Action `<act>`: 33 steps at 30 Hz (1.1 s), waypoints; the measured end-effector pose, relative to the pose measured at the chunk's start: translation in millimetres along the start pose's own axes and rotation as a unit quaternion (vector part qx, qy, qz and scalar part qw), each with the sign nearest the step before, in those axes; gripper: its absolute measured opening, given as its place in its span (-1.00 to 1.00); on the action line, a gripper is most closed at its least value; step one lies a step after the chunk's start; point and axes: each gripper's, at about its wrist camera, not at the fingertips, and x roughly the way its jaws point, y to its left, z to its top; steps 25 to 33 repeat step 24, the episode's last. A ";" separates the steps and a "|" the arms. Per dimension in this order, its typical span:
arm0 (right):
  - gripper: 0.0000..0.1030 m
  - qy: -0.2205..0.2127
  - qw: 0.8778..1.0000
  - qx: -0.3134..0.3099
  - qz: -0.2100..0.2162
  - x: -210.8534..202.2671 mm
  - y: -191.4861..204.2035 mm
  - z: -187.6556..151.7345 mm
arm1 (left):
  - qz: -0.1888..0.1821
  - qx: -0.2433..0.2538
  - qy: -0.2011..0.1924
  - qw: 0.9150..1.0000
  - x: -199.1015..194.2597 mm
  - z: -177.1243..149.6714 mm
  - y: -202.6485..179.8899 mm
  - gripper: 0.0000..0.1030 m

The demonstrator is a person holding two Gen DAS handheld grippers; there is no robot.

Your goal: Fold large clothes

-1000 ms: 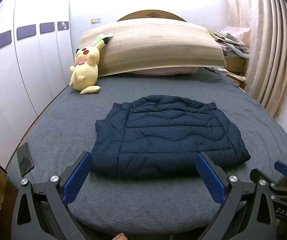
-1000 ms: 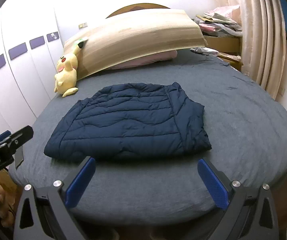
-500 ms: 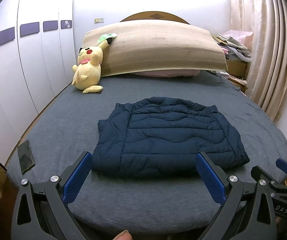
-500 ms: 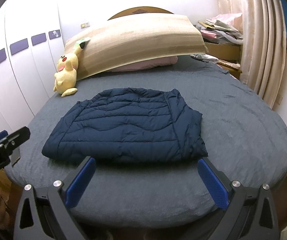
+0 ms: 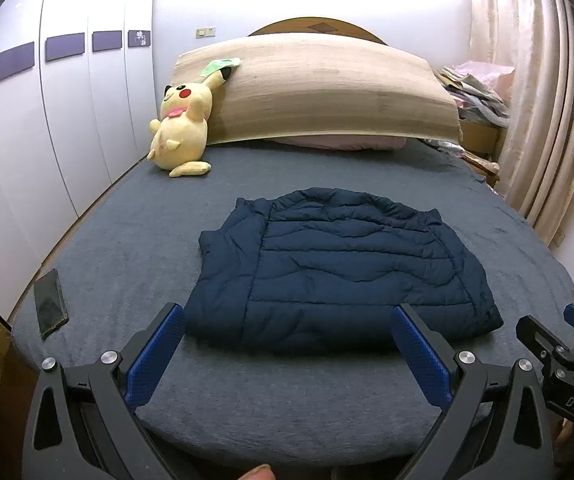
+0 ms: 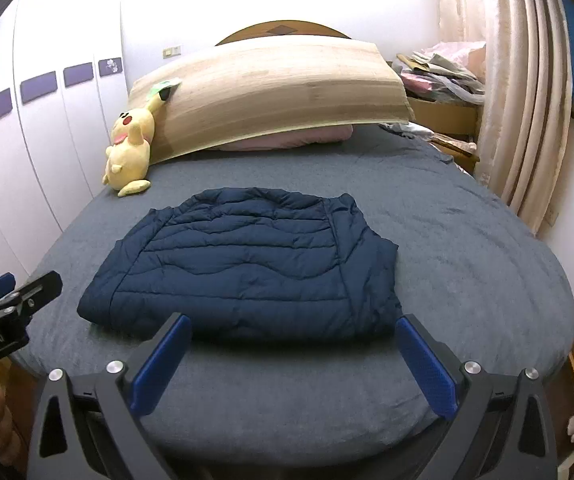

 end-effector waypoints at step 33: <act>1.00 0.001 1.000 -0.001 0.003 2.4 0.7 0.8 | 0.000 0.017 -0.014 1.000 -2.6 -3.7 -9.1 0.98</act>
